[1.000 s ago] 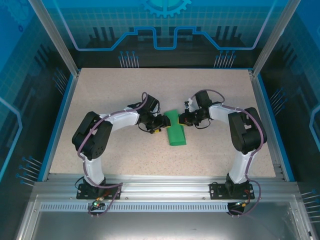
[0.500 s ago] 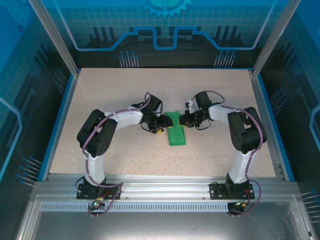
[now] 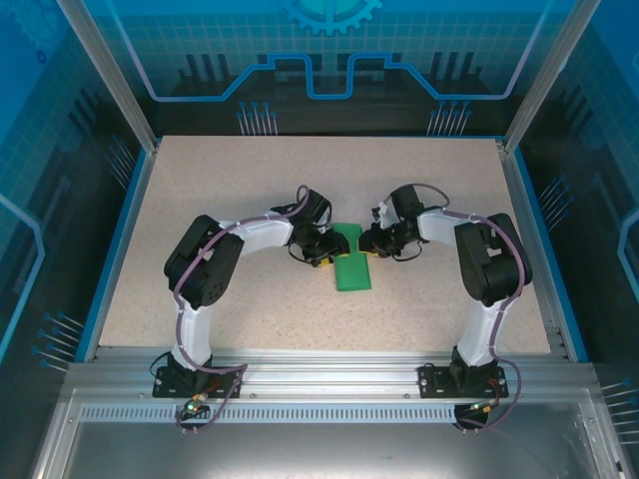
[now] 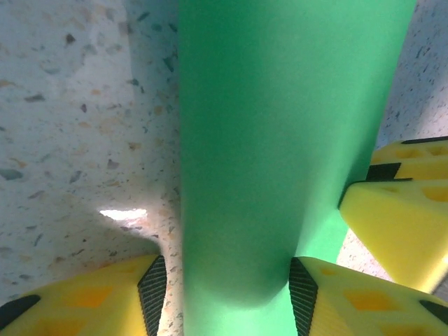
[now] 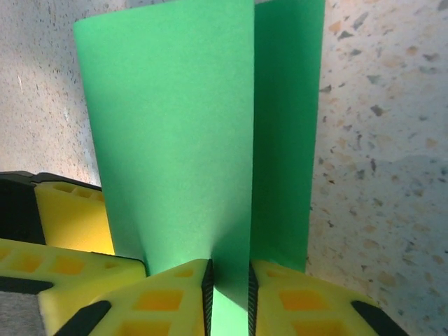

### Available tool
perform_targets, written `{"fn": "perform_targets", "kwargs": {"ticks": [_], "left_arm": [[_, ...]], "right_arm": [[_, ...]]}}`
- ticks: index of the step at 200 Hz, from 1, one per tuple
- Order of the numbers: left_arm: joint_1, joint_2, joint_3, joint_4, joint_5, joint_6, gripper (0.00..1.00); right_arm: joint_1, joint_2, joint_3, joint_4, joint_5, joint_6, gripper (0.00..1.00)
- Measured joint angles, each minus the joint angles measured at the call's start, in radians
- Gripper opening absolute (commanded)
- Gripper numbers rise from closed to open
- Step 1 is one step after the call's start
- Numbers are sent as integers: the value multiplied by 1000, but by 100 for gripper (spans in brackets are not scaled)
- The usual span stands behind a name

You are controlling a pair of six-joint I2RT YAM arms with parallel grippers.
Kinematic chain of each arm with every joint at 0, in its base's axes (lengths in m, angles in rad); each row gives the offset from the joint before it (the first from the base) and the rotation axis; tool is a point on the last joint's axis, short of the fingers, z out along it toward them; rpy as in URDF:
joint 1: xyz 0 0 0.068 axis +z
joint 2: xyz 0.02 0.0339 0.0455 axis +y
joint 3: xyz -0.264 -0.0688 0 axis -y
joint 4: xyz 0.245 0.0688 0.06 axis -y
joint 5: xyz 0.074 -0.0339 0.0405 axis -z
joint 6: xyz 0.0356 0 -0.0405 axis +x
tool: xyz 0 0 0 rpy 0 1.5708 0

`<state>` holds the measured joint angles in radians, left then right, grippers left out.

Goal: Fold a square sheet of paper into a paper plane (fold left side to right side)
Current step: First fold in half a square sheet of paper at the center of the table.

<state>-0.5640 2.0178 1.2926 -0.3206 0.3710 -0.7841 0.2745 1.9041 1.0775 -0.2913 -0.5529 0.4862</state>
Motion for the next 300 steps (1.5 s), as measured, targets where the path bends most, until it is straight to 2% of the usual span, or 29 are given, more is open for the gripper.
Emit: {"fn": "perform_targets", "kwargs": {"ticks": [43,74,124,300], "left_arm": [[-2,12,22,-20,0,0,50],[-8,24,40,-35,-1,0,50],[-14,40,68,-58,-1,0,51],[-20,84,151,-151,-9,-5,53]], "right_arm": [[-32,-21,-19,-14,17,-16,44],[-69,-76,-44,-37,38,-37,47],[-105,-129,-95,-61,56,-63,48],[-107,-146,-117,-76,53,-77,48]]}}
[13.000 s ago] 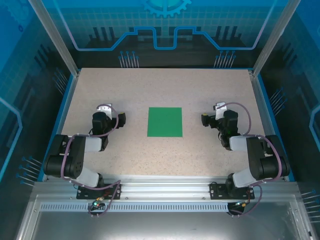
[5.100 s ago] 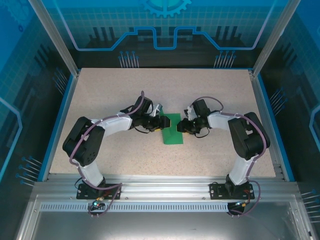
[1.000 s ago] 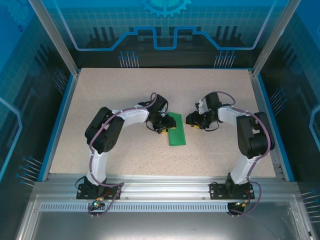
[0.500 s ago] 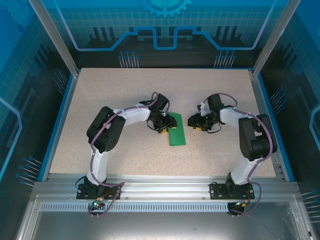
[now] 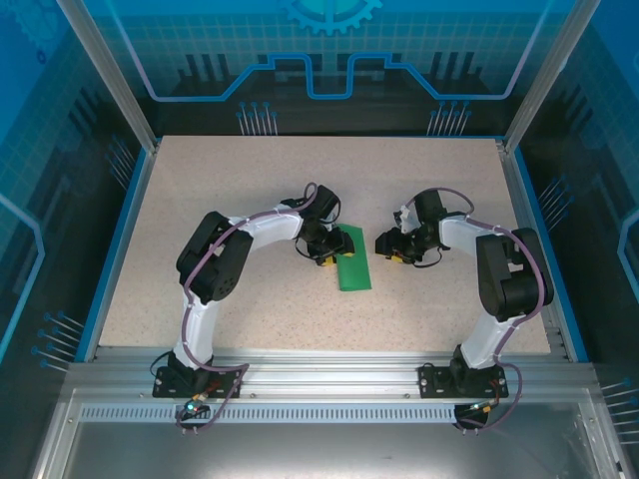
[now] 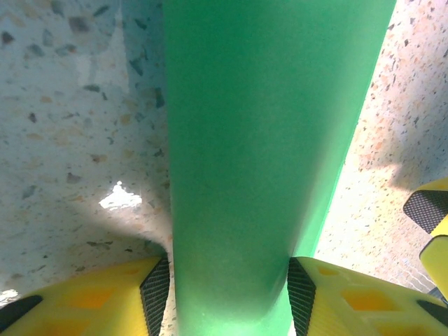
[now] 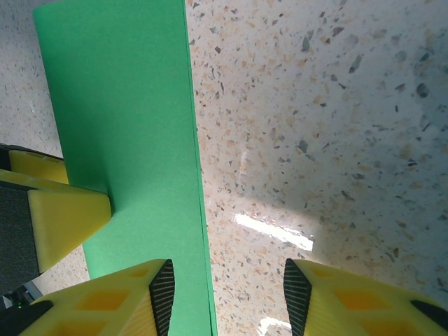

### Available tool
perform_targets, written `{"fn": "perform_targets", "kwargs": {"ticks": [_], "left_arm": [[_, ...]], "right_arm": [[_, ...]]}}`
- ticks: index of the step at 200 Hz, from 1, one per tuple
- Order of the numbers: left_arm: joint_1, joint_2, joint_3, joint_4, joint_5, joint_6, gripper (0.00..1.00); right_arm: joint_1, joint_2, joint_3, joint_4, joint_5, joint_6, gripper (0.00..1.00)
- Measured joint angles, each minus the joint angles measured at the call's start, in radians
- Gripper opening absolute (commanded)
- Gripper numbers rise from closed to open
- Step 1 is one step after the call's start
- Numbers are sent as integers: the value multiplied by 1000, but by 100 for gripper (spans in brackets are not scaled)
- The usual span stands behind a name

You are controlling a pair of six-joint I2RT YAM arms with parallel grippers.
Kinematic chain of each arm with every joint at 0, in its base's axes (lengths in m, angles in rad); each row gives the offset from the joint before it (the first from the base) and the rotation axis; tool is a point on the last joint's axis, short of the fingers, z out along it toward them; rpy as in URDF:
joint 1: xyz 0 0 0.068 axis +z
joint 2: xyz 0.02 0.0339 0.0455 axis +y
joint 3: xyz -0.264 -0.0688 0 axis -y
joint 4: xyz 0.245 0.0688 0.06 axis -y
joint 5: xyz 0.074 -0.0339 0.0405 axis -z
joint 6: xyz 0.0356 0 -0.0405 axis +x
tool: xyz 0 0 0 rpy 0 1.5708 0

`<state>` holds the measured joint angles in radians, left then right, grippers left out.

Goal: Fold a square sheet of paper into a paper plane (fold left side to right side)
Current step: First fold in half a square sheet of paper at the center of the table, then hold the square sheet of paper at the center of the table.

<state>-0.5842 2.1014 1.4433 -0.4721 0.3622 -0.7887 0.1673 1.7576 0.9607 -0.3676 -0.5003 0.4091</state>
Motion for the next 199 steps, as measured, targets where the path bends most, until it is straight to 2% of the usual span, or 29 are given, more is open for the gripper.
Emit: {"fn": "perform_targets", "kwargs": {"ticks": [28,105,199], "left_arm": [[0,5,8,-10,0,-2,53],[0,6,9,-11,0,-19,53],[0,11,20,-21,0,-23,53]], "right_arm": [[0,0,-1,0,-5,0,47],[9,0,-8,22,-86,3,22],[64,45,-7,39,-109,16,18]]}}
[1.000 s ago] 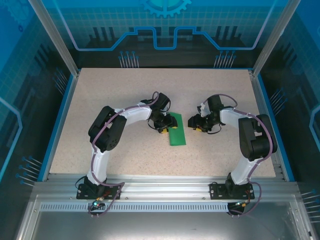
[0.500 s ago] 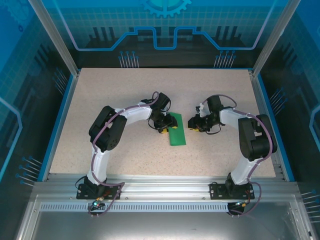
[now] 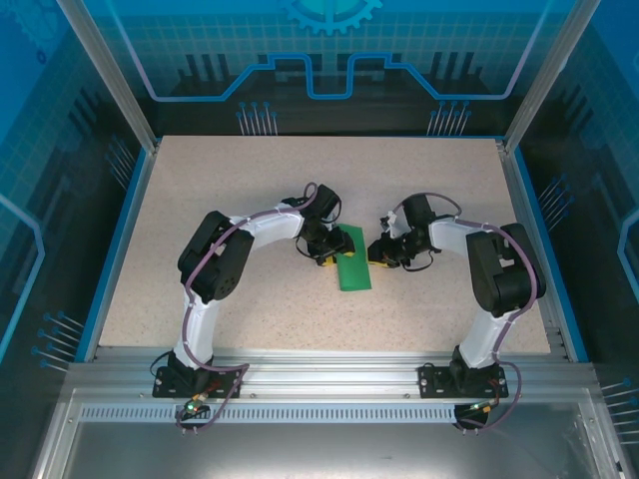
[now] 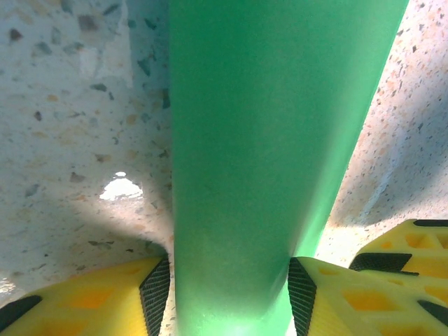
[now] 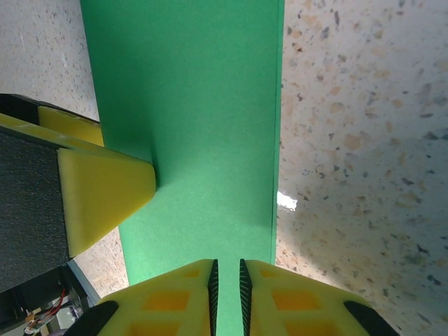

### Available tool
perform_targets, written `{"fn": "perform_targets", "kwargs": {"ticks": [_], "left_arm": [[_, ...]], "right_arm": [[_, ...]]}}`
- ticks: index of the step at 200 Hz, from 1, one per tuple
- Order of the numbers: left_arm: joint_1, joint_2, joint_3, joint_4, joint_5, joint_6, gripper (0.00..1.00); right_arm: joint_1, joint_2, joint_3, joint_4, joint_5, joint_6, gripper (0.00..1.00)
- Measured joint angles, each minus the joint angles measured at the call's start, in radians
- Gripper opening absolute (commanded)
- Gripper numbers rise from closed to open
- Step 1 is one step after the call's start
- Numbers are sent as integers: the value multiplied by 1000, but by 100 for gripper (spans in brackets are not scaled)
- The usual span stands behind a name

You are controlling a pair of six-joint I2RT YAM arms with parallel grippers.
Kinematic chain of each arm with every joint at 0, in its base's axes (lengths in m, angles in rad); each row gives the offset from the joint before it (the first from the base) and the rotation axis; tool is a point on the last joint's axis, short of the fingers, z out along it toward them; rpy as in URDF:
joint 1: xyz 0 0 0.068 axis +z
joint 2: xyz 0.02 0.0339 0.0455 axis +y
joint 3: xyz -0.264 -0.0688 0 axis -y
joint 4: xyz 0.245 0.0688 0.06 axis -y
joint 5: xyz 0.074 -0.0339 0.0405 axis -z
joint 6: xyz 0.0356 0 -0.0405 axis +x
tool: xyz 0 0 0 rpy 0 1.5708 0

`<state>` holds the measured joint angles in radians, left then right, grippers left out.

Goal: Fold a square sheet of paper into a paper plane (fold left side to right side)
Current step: Hold the square sheet of paper at the center of the table.

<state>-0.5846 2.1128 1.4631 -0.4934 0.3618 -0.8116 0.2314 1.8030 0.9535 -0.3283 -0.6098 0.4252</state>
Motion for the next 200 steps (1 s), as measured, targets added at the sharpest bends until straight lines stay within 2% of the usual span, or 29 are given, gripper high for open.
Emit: {"fn": "perform_targets", "kwargs": {"ticks": [119,200], "left_arm": [[0,7,14,-18,0,-2,53],[0,7,14,-18,0,-2,53]], "right_arm": [[5,4,3,0,-8,3,13],[37,76,31,-22,4,3,13]]}}
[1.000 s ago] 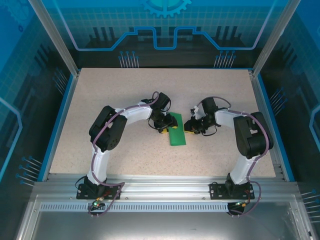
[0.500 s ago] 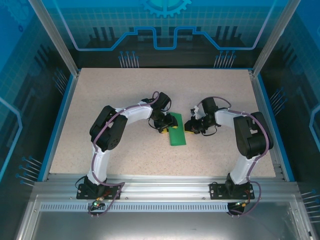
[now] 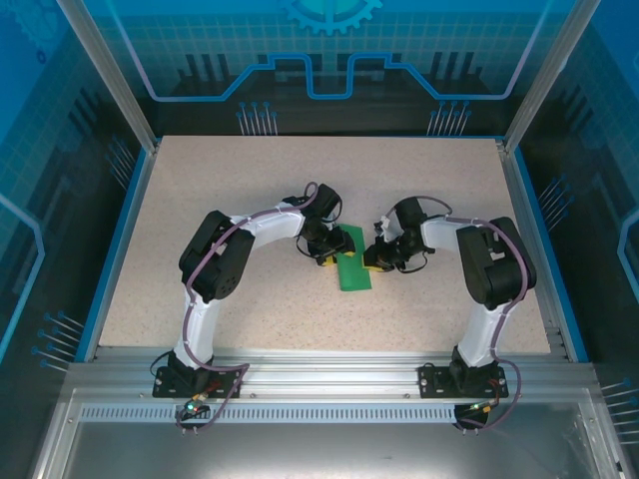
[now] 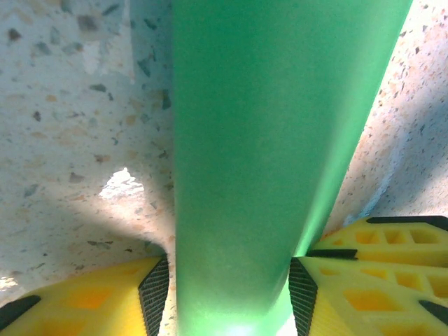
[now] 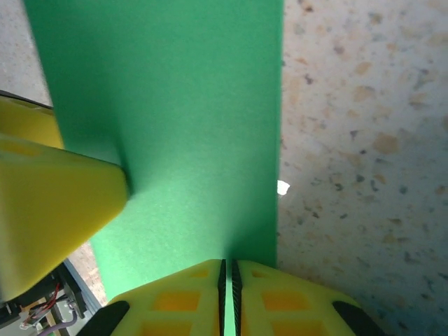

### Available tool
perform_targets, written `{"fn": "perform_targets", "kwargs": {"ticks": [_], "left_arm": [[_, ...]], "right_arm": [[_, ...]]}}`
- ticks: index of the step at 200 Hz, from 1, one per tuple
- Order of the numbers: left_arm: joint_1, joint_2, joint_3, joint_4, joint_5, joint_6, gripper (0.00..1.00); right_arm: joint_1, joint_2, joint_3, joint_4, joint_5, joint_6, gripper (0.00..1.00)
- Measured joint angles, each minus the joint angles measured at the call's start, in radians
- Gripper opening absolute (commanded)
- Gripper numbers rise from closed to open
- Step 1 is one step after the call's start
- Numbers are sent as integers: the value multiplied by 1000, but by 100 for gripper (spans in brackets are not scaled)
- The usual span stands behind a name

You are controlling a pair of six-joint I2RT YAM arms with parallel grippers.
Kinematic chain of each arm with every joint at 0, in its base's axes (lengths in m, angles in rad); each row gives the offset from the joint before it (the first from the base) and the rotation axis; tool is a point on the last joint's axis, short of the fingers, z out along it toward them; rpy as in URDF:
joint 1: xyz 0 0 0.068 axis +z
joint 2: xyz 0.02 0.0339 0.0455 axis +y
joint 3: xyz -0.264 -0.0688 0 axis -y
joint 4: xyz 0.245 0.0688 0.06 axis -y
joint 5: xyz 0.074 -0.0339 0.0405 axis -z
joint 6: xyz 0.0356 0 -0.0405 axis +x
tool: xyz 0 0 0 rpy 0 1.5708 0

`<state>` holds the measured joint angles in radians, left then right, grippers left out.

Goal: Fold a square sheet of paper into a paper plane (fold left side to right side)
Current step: Hold the square sheet of paper at the center of the table.

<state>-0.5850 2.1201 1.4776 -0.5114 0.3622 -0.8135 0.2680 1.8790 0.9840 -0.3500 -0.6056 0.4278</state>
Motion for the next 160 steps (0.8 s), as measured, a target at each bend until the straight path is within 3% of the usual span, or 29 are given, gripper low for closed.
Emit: {"fn": "perform_targets", "kwargs": {"ticks": [110,160], "left_arm": [[-14,-82,13,-83,-71,84,61],[-14,-186,-1,-24,-21,103,52]], "right_arm": [[0,33,47,-69,12,-3,13],[1,37,54,-80,14,-3,13]]}}
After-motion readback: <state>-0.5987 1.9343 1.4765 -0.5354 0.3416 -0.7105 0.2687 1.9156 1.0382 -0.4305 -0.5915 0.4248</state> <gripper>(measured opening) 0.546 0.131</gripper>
